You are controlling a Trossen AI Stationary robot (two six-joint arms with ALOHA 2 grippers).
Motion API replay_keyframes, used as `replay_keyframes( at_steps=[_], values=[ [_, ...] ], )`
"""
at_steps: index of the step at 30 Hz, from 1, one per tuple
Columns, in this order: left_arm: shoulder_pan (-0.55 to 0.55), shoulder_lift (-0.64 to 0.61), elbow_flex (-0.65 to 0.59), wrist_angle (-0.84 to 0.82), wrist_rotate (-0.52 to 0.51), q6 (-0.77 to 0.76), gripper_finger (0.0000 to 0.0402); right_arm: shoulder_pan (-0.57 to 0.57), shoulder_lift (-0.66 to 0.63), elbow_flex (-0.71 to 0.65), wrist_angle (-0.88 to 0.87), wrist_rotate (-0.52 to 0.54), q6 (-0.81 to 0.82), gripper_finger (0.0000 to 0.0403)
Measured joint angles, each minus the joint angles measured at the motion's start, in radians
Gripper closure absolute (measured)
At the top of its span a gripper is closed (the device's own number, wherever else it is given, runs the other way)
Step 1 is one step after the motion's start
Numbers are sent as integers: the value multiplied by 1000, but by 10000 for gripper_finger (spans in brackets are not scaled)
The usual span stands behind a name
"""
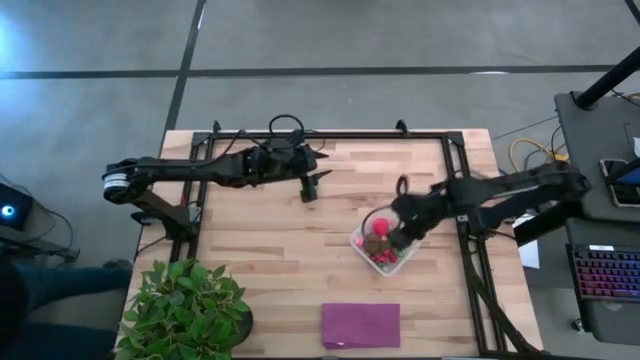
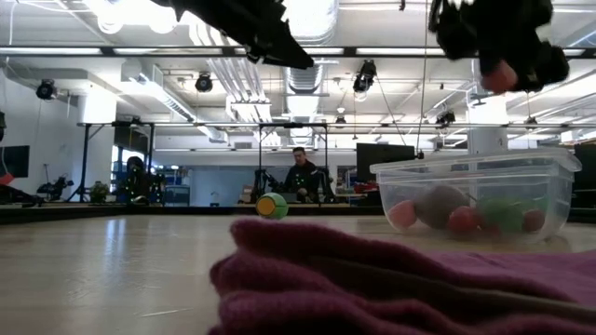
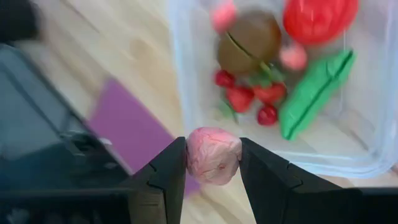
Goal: Pick and placing Produce into tupperware
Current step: Put the pink peach into the transparent bin, then put the green corn into the transparent bin
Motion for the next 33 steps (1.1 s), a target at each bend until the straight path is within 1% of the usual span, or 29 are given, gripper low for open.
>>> replay_keyframes(
  at_steps=[3,6,8,11,14,17,19,22,27,30,33],
  values=[
    [0,-25,-33,5,-20,-35,225,29,90,-16,-4,16,2,271],
    [8,-41,-77,-4,-42,-83,225,41,158,-13,6,89,-6,268],
    [16,-50,-106,-13,-58,-156,225,41,195,2,9,104,-16,257],
    [28,-56,-136,-75,-64,-291,225,41,233,23,8,110,-27,222],
    [33,-57,-138,-198,-75,-405,225,41,251,36,2,129,-28,176],
    [36,-56,-137,-282,-92,-509,225,41,253,37,1,133,9,127],
    [38,-52,-130,-316,-121,-590,225,41,242,37,1,144,27,101],
    [52,-52,-125,-348,-140,-692,225,41,198,37,6,204,82,76],
    [85,-42,-108,-347,-136,-768,225,28,78,46,-12,388,218,61],
    [110,-18,-103,-338,-76,-776,225,12,7,54,-39,466,275,59],
    [130,34,-102,-340,-26,-782,225,-8,-32,55,-94,482,316,57]
  ],
)
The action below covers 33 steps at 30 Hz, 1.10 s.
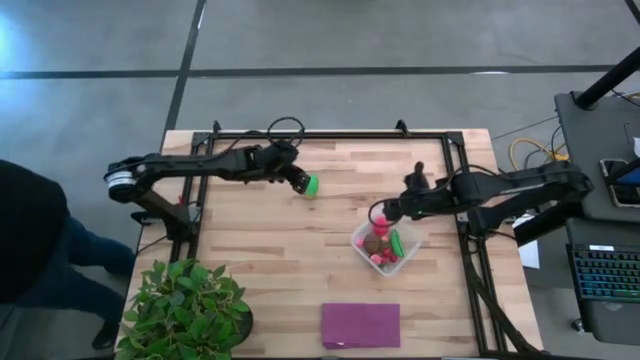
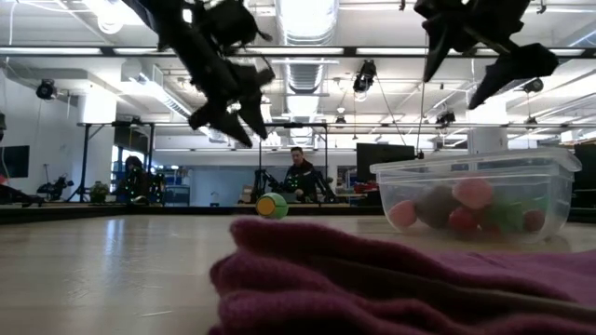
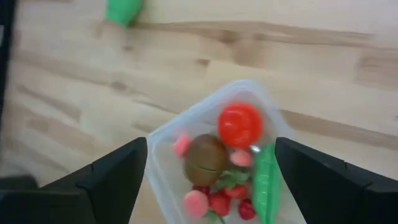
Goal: Pick and placing Produce into tupperware
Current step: Put the green corn into the transparent bin
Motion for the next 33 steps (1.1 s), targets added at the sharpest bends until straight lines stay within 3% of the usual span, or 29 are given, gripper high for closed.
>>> replay_keyframes(
  at_steps=[4,10,17,24,33],
  values=[
    [12,99,-1,0,113,-88,225,-9,-22,0,-69,-4,41,57],
    [11,199,32,-71,141,-193,225,-11,-36,0,-70,11,-50,57],
    [15,243,117,-62,105,-284,225,-36,-78,0,-142,16,-235,57],
    [8,277,141,-79,77,-363,224,-37,-140,0,-232,51,-290,57],
    [9,254,154,-77,43,-354,146,-37,-188,-1,-254,116,-299,57]
  ],
)
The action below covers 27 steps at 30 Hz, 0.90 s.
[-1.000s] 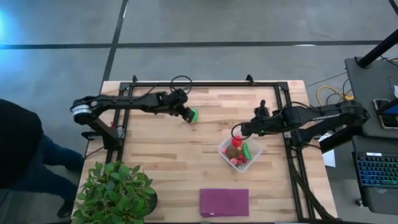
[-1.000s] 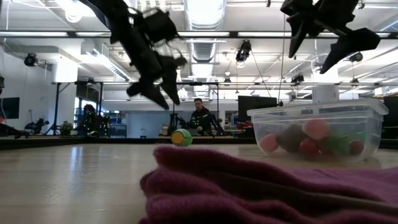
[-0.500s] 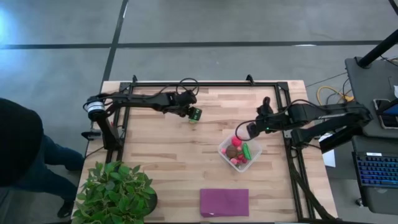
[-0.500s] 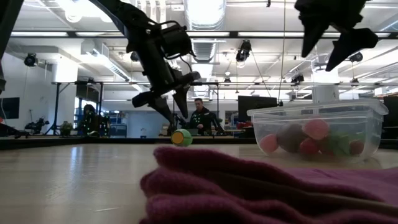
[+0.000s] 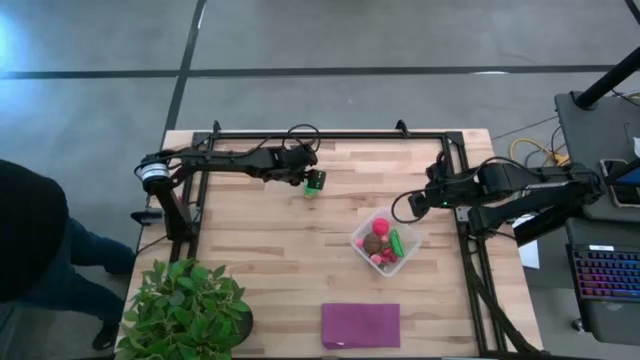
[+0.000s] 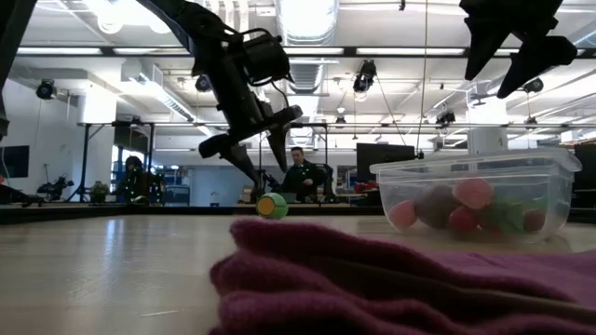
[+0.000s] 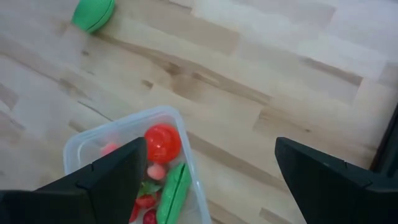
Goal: Pick and placing Produce into tupperware
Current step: Put the green corn into the transparent bin
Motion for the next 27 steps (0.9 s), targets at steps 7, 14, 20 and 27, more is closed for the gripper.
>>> replay_keyframes(
  at_steps=[7,14,20,27],
  values=[
    [0,8,16,-8,18,16,130,0,-11,0,-9,11,-34,57],
    [5,48,66,-88,26,16,130,0,-12,0,-10,16,-63,57],
    [7,114,93,-83,25,19,130,0,-12,0,-10,16,-76,57],
    [7,155,92,-117,35,18,130,0,-12,0,-10,17,-77,57]
  ],
)
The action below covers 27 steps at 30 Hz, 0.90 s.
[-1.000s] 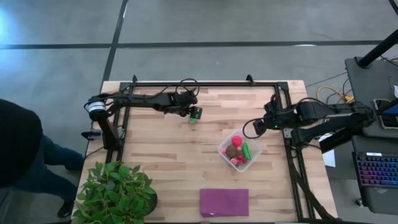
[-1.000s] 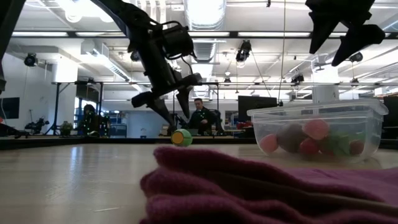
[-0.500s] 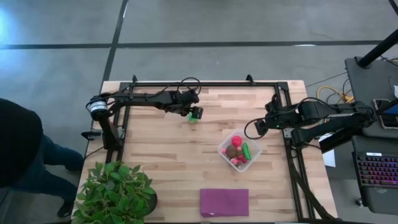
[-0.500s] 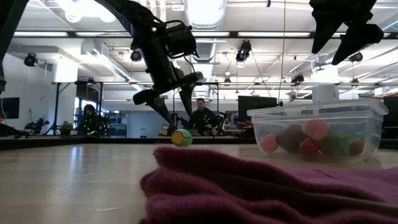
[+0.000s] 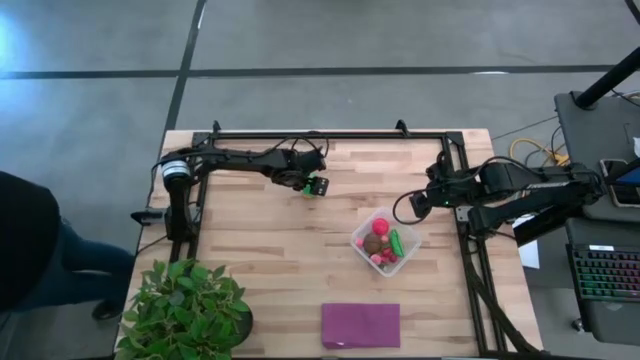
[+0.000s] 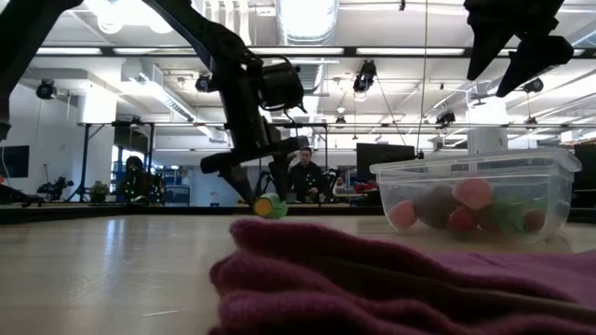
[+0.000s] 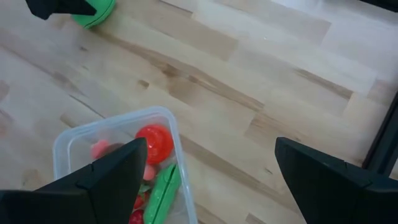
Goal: Pick and placing Produce into tupperware
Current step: Put the green corn into the transparent bin
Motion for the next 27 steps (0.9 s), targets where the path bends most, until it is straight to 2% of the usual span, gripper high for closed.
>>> replay_keyframes(
  at_steps=[19,27],
  values=[
    [0,70,0,58,-1,9,132,0,0,0,-2,25,-30,57],
    [0,70,-2,72,-5,33,198,0,0,-2,-3,41,-26,57]
  ],
)
